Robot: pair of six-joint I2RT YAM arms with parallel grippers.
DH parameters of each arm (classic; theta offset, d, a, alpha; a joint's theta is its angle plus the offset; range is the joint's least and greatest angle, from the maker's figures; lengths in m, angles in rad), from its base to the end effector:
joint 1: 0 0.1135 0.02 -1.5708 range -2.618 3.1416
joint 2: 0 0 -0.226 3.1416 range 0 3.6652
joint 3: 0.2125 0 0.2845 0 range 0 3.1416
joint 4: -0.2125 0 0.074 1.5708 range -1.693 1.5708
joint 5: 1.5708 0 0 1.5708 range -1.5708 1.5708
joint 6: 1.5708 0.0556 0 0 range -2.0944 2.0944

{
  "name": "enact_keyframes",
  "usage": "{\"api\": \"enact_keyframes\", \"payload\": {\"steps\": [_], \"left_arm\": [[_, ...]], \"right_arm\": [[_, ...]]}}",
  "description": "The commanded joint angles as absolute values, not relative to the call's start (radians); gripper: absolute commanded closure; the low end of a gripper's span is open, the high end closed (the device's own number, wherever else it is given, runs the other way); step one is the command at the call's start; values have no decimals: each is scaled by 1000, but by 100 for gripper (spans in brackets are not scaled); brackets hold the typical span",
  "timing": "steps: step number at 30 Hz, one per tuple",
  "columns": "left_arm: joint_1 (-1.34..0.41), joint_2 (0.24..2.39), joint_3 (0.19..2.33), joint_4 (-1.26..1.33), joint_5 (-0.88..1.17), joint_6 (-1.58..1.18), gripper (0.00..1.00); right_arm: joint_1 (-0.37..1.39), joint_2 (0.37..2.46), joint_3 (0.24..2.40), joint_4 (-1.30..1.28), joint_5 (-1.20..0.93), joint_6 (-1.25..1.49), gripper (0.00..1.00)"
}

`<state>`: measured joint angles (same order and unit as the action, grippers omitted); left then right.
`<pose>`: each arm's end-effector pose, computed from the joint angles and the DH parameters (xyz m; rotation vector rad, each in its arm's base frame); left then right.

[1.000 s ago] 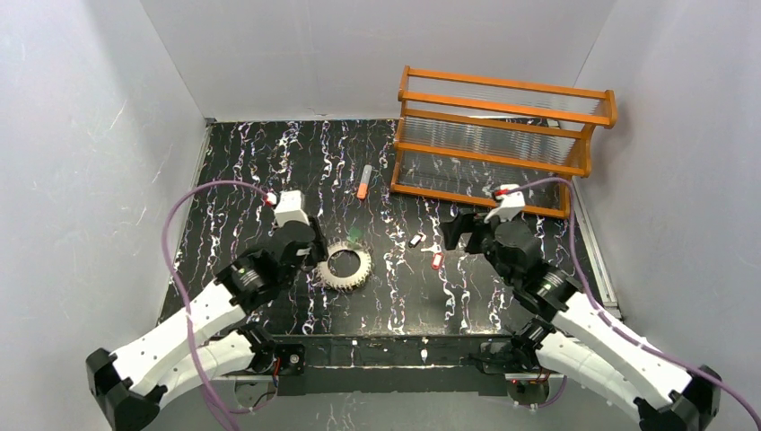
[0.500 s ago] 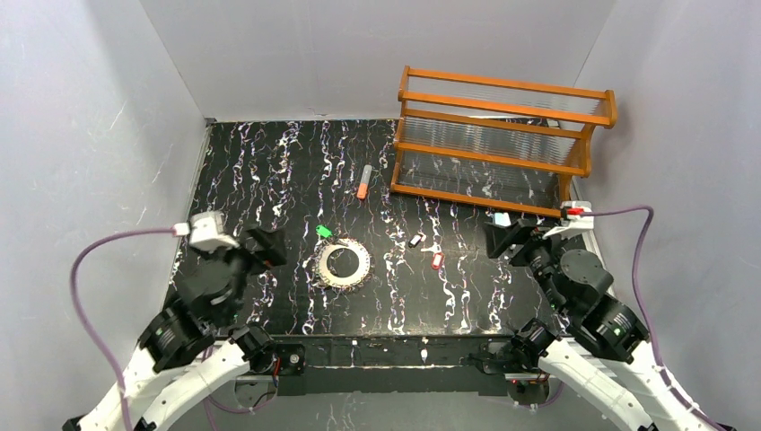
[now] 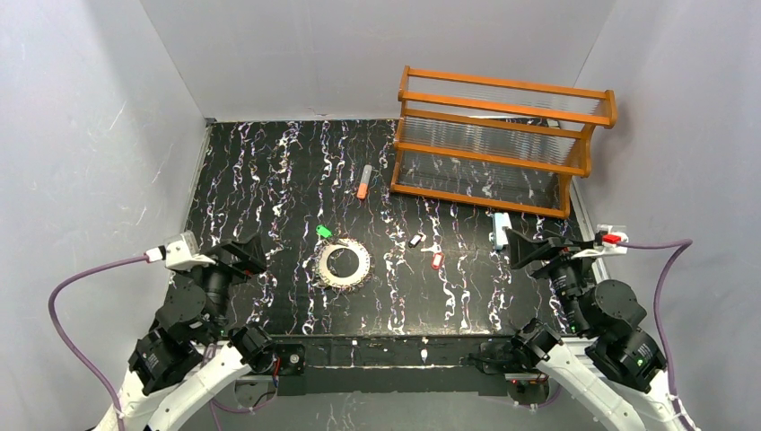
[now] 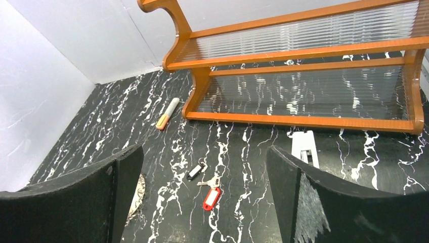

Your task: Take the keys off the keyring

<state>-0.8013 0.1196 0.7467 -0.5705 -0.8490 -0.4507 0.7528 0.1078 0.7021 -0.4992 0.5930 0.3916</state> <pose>0.0969 -0.0400 0.3585 -0.4131 1.4876 -0.3534 0.1028 0.0537 0.3547 0.2162 1.4955 0.4852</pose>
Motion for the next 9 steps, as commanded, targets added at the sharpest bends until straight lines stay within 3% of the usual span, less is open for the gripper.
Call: {"api": "enact_keyframes", "payload": {"steps": [1, 9], "left_arm": [[-801, 108, 712, -548, -878, -415, 2], [-800, 49, 685, -535, -870, -390, 2]], "right_arm": [[752, 113, 688, -476, 603, 379, 1], [752, 115, 683, -478, 597, 382, 1]]}}
